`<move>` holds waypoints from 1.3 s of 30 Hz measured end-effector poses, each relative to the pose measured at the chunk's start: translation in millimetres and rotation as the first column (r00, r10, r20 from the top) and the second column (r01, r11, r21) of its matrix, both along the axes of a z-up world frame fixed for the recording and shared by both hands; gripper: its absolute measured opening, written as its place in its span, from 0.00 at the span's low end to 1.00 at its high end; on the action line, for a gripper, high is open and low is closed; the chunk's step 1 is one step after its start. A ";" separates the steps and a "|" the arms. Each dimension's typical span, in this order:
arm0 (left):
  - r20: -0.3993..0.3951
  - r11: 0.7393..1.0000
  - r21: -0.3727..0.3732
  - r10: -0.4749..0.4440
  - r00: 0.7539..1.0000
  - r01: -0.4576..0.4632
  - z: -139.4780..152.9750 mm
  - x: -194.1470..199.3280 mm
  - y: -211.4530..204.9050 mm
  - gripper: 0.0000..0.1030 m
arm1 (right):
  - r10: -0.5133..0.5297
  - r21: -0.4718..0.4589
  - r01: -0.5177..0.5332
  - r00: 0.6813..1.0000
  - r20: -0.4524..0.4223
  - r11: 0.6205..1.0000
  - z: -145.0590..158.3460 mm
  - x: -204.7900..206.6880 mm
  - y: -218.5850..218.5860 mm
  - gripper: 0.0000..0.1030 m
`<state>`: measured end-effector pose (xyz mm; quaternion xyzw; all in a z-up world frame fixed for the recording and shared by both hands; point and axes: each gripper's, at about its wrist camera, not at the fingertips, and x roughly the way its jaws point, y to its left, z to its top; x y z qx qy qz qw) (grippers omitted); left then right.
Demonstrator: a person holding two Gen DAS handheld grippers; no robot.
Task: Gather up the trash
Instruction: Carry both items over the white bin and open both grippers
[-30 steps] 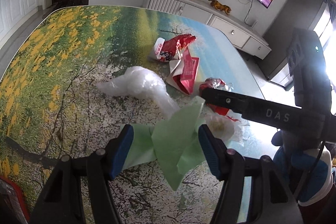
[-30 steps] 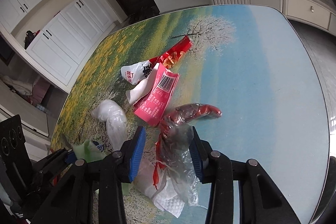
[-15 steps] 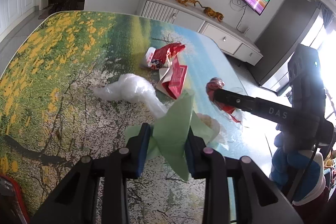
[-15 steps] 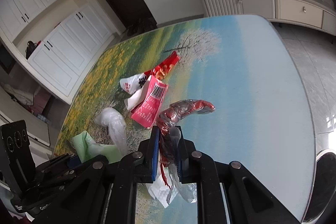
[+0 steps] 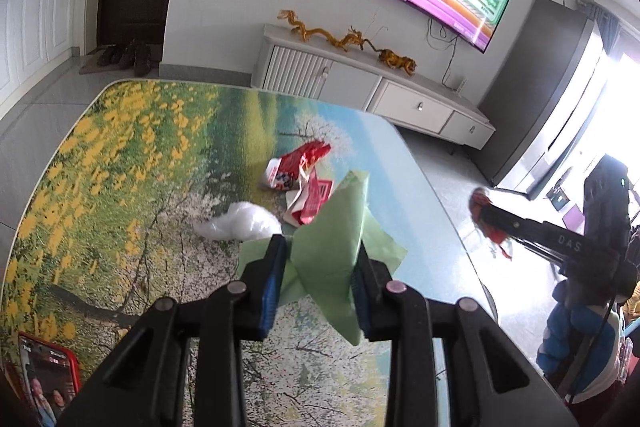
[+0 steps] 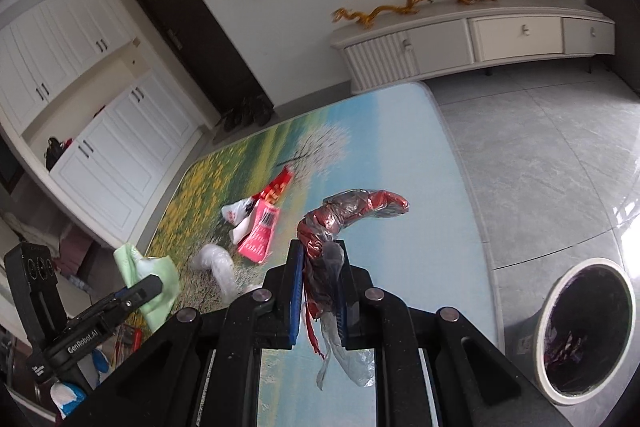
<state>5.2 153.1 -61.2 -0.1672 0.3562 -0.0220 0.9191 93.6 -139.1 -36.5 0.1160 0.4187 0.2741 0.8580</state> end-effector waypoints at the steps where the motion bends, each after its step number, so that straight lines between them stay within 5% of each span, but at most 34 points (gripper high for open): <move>1: 0.006 1.000 0.004 0.006 1.000 -0.006 3.1 -0.4 0.6 0.29 | -0.019 0.004 0.019 1.000 0.009 1.000 4.0 -1.8 -8.7 0.13; 13: 0.102 0.999 0.025 0.046 0.994 -0.049 52.0 2.2 9.9 0.29 | -0.205 0.069 0.201 0.977 0.059 0.977 24.9 -12.1 -96.5 0.13; 23: 0.143 0.987 0.053 -0.155 0.978 0.149 83.9 32.2 -66.3 0.29 | -0.349 0.103 0.342 0.935 0.064 0.934 26.8 -19.2 -163.1 0.13; 28: 0.118 0.946 0.069 -0.322 0.939 0.316 86.5 54.6 -137.7 0.29 | -0.424 0.083 0.419 0.904 0.053 0.904 18.6 -23.1 -197.8 0.13; 39: -0.051 0.794 0.105 -0.597 0.801 0.599 38.4 100.9 -313.7 0.29 | -0.559 0.049 0.563 0.826 -0.077 0.825 -40.8 -15.4 -275.9 0.13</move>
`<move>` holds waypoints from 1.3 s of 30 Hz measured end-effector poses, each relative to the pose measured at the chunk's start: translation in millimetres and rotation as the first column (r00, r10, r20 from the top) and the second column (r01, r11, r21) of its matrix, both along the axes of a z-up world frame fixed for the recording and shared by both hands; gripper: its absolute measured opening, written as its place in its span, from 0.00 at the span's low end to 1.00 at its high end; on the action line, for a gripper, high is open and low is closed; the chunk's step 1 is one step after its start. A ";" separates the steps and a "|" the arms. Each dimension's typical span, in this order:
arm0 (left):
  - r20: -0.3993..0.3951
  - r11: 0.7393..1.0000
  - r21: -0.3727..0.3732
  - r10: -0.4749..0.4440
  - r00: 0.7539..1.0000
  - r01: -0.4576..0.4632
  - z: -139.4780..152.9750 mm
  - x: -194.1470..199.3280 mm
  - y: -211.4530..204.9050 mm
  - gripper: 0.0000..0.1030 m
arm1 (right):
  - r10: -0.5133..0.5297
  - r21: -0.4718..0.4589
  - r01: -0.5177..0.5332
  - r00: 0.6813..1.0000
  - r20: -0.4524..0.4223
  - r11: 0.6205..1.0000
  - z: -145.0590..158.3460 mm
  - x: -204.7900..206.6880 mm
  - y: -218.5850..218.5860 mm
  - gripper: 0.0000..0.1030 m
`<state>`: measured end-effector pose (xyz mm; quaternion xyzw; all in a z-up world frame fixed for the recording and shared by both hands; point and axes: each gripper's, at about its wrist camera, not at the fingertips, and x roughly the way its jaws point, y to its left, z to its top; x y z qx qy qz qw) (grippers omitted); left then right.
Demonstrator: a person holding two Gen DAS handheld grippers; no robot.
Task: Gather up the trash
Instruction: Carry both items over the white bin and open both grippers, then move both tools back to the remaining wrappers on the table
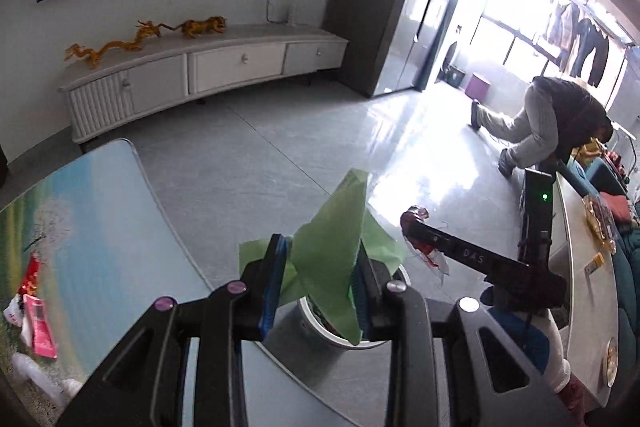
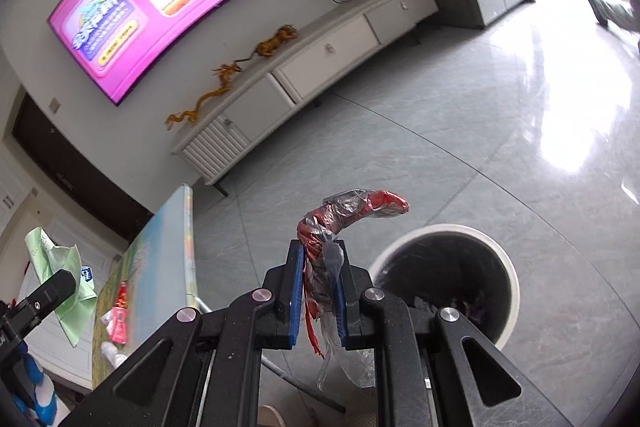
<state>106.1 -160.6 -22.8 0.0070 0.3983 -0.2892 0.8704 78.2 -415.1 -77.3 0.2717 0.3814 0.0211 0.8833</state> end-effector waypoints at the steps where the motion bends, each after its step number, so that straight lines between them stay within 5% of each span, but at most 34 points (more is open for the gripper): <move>1: -0.027 1.000 0.004 -0.022 0.999 0.022 -9.0 5.5 -14.4 0.29 | -0.012 0.005 0.012 1.000 -0.021 1.000 -8.8 0.6 -6.4 0.13; 12: -0.241 0.992 0.010 -0.120 0.963 0.126 -98.0 46.9 -117.7 0.32 | -0.093 -0.033 0.088 0.973 -0.213 0.996 -82.6 23.8 -53.3 0.16; 16: -0.306 0.991 -0.040 -0.132 0.943 0.126 -117.0 56.4 -126.1 0.51 | -0.141 -0.038 0.136 0.958 -0.248 0.990 -99.3 21.9 -64.7 0.38; 20: -0.339 0.990 -0.065 -0.137 0.931 0.122 -122.0 67.6 -128.9 0.55 | -0.165 -0.062 0.154 0.950 -0.267 0.986 -103.4 21.2 -67.7 0.39; 31: -0.232 0.999 -0.039 0.003 0.973 -0.012 -81.0 64.3 -37.6 0.55 | -0.115 -0.102 0.097 0.975 -0.189 0.990 -61.1 24.2 -27.7 0.42; 39: -0.164 0.981 0.010 0.192 0.968 -0.193 -53.0 38.2 66.2 0.55 | 0.013 -0.150 -0.029 0.994 -0.105 0.988 -12.7 20.9 41.0 0.47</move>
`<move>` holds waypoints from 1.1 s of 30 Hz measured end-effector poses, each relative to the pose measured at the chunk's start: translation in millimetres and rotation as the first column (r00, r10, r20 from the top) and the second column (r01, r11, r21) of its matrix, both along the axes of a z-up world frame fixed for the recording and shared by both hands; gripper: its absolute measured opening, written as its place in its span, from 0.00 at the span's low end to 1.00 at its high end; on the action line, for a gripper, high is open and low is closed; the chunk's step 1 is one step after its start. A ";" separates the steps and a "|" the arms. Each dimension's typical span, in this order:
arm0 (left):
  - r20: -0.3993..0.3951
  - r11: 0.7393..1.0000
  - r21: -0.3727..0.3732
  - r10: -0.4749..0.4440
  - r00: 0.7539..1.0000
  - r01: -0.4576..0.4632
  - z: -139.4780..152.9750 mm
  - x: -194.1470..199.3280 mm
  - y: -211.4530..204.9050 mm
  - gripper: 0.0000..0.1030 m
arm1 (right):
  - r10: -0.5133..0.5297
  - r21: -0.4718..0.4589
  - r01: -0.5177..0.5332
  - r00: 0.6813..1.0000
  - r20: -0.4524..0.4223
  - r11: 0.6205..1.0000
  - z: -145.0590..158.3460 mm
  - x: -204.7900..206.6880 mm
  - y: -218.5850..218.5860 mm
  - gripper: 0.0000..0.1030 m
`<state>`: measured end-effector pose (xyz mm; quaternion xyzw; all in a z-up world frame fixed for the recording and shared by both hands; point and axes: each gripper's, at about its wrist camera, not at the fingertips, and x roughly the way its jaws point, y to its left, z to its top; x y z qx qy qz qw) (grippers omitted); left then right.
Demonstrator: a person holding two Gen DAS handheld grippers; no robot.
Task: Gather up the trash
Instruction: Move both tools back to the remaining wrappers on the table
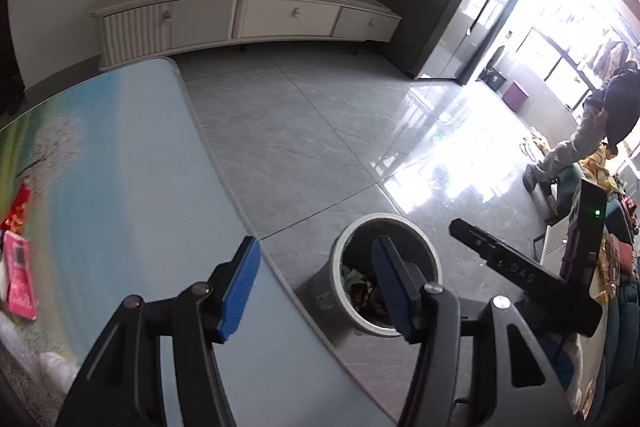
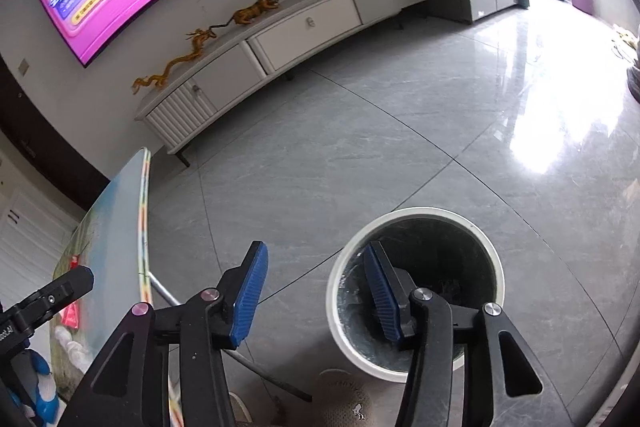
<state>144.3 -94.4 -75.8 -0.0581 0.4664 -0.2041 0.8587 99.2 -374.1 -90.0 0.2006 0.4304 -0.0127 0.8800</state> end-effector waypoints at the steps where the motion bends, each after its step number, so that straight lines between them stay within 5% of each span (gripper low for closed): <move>1: 0.000 1.000 0.004 0.022 1.000 -0.022 1.7 -4.3 13.4 0.55 | 0.020 -0.011 -0.020 1.000 0.010 1.000 6.0 -1.2 11.2 0.47; 9: 0.126 0.968 0.118 0.209 0.970 -0.224 19.5 -51.1 108.2 0.55 | 0.171 -0.066 -0.166 0.983 0.068 0.984 41.0 -11.3 93.8 0.48; 19: 0.348 0.855 0.175 0.410 0.843 -0.488 58.9 -106.8 187.6 0.55 | 0.343 -0.114 -0.329 0.930 0.133 0.937 76.4 -24.4 179.4 0.52; 26: 0.395 0.809 0.153 0.476 0.786 -0.568 67.9 -136.6 212.2 0.55 | 0.410 -0.140 -0.392 0.902 0.134 0.909 85.5 -35.0 220.5 0.53; 33: 0.390 0.797 0.125 0.508 0.768 -0.591 66.7 -148.5 233.8 0.55 | 0.454 -0.179 -0.431 0.883 0.120 0.884 88.9 -38.1 253.9 0.53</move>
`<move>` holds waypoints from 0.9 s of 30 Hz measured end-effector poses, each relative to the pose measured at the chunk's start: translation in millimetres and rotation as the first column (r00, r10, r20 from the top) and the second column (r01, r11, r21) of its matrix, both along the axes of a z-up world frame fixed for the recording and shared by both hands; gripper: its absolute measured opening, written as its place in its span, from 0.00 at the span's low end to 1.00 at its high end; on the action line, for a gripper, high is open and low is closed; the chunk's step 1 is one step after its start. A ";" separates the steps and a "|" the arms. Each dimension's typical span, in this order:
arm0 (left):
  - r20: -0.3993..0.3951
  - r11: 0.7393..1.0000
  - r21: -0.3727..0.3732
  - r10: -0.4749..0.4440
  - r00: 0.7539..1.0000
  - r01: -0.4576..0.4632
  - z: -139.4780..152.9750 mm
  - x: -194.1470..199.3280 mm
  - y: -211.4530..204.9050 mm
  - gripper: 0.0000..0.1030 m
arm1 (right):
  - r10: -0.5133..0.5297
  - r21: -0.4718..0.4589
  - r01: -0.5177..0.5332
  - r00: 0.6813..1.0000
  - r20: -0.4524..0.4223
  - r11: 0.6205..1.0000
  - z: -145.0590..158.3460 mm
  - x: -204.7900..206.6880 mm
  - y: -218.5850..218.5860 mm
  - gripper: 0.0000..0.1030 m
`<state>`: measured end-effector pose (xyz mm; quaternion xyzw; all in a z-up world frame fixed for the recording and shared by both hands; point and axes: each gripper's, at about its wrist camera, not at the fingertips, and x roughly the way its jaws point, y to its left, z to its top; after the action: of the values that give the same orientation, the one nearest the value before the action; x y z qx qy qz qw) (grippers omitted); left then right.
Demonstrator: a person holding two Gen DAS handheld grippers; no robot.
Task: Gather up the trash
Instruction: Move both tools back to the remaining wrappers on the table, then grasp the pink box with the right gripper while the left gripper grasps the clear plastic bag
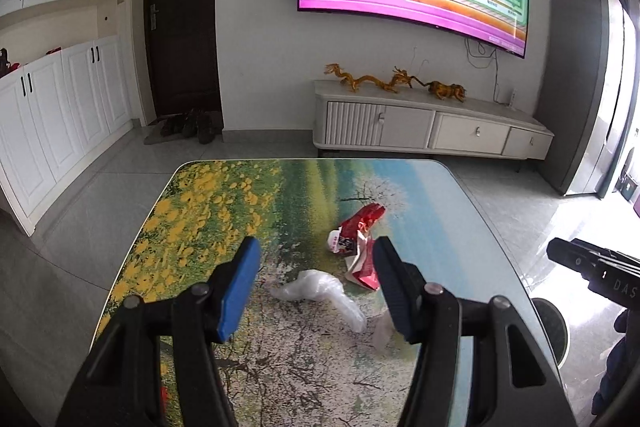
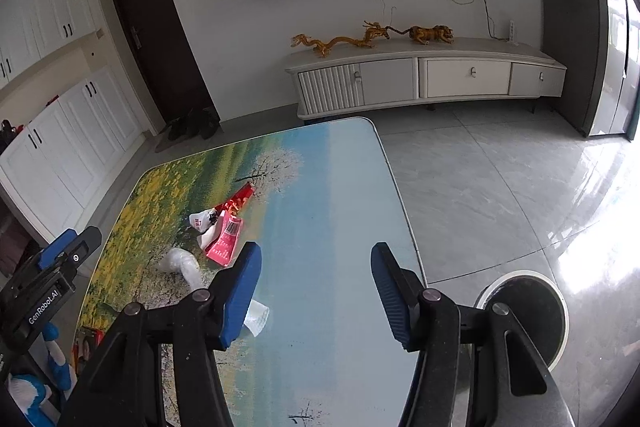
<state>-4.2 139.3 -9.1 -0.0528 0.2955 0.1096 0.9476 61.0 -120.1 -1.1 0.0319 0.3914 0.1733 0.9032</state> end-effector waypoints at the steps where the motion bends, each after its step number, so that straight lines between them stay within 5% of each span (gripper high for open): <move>1: -0.001 1.000 -0.006 0.001 1.000 -0.001 -1.2 -0.3 3.8 0.55 | 0.007 -0.006 -0.007 1.000 -0.001 1.000 0.5 1.1 5.5 0.53; 18: -0.178 0.974 -0.157 0.136 0.975 -0.164 -54.7 14.7 100.2 0.55 | 0.178 -0.015 -0.182 0.973 -0.148 0.983 -42.9 46.5 100.4 0.53; 27: -0.247 0.970 -0.218 0.048 0.968 -0.104 -75.5 39.6 90.3 0.67 | 0.234 0.018 -0.238 0.936 -0.263 0.971 -83.5 87.4 142.3 0.53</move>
<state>35.4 229.6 -84.6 -0.1593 0.4163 0.1169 0.8875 148.4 22.2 -84.6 0.0009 0.5099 0.2718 0.8162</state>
